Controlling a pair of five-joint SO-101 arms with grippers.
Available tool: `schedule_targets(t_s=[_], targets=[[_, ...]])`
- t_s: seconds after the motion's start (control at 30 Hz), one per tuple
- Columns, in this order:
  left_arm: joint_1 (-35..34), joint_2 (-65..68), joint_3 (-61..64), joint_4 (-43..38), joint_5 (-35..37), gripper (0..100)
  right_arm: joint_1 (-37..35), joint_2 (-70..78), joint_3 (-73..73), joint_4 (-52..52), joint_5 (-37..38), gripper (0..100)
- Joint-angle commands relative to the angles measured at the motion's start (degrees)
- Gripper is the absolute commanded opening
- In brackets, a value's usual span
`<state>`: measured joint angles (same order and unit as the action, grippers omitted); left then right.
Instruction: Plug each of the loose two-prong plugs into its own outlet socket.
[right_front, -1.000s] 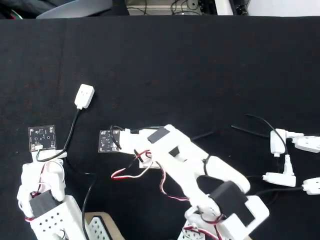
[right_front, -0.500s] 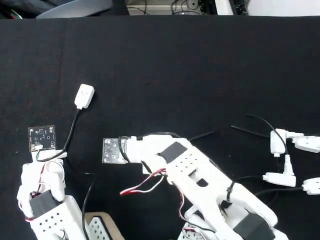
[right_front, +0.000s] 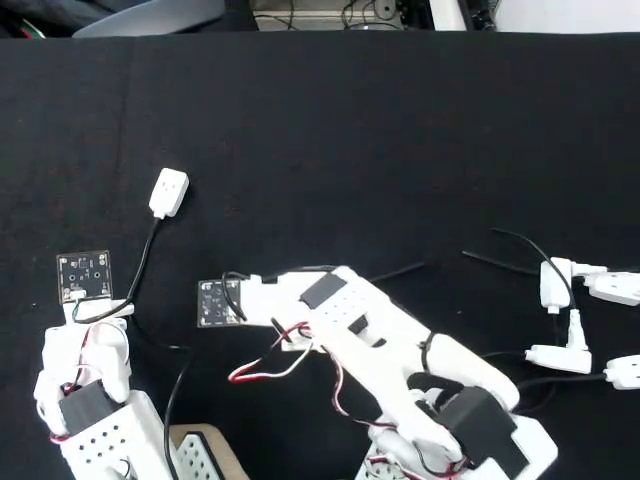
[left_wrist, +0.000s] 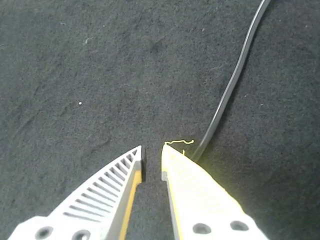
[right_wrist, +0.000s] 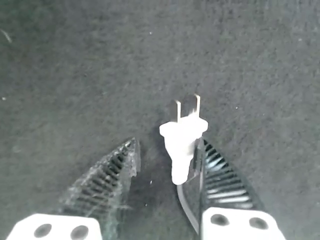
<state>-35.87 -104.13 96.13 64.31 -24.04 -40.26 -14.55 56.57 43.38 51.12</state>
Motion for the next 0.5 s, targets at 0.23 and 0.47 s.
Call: schedule_targets(t_s=[0.23, 0.47], targets=[[-0.7, -0.4, 0.0, 0.2, 0.2, 8, -0.5, 0.5, -1.1, -2.5, 0.4, 11.4], [-0.7, -0.4, 0.0, 0.2, 0.2, 8, 1.7, 0.5, -1.0, -5.0, 0.4, 10.3]])
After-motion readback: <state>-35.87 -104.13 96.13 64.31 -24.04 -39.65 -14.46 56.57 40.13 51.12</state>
